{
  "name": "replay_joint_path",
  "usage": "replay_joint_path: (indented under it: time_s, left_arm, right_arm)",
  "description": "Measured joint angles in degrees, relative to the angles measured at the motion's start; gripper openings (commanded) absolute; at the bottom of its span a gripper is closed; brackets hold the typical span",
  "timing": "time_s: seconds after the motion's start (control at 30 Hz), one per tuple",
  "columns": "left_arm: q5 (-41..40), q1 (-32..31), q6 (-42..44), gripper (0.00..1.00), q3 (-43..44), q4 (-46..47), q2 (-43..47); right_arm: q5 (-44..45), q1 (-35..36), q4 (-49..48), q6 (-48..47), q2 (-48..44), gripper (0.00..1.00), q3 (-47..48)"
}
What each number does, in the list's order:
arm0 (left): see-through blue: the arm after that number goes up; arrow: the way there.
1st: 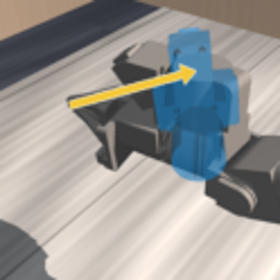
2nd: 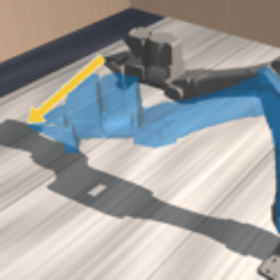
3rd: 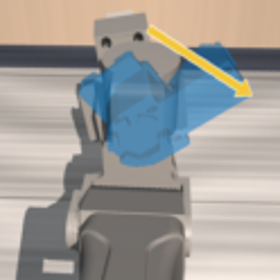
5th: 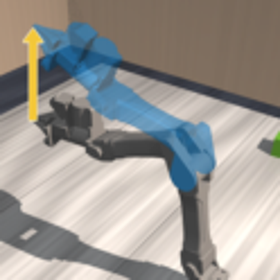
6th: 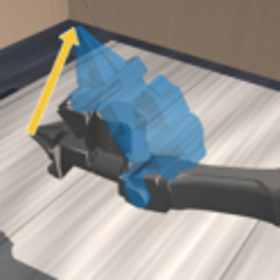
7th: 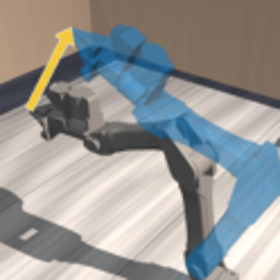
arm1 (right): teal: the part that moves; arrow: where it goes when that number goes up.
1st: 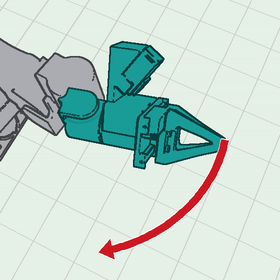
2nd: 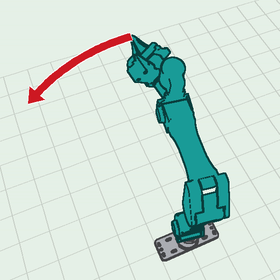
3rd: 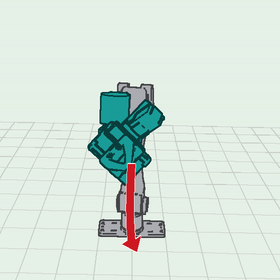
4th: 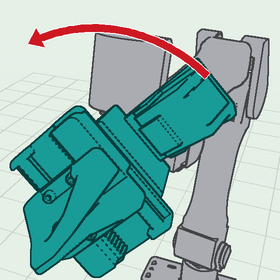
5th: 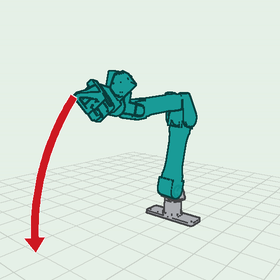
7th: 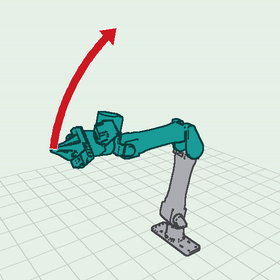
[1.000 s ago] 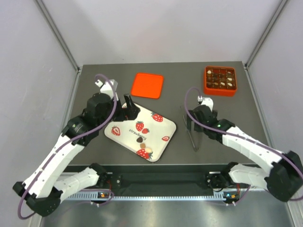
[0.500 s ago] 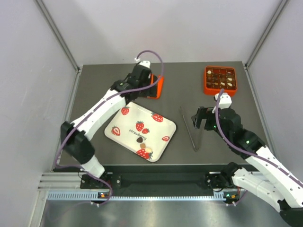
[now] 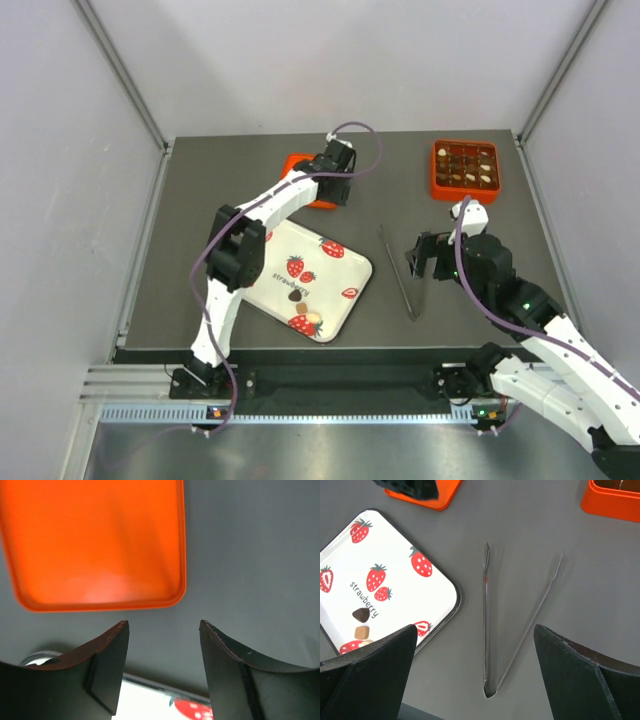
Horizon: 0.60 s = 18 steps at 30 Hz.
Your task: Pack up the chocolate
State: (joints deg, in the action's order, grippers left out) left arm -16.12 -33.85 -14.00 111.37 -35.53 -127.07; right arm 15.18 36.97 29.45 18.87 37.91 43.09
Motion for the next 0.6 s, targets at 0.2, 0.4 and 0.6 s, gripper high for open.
replay_joint_path:
  time_s: [0.2, 0.4, 0.6]
  left_arm:
    - [2.71, 0.44, 0.7, 0.59, 0.63, 0.92, -6.47]
    - [3.69, 0.42, 0.74, 0.55, 2.97, 2.38, -8.44]
    - [3.65, 0.39, 0.66, 0.53, 3.63, 3.06, -9.81]
  right_arm:
    - [-0.28, 0.0, -0.28, -1.22, -0.04, 1.0, 0.0]
    - [-0.26, 0.0, -0.63, -1.42, -0.04, 1.0, -0.39]
    - [-0.22, 0.0, -0.83, -1.42, 0.24, 0.99, -1.22]
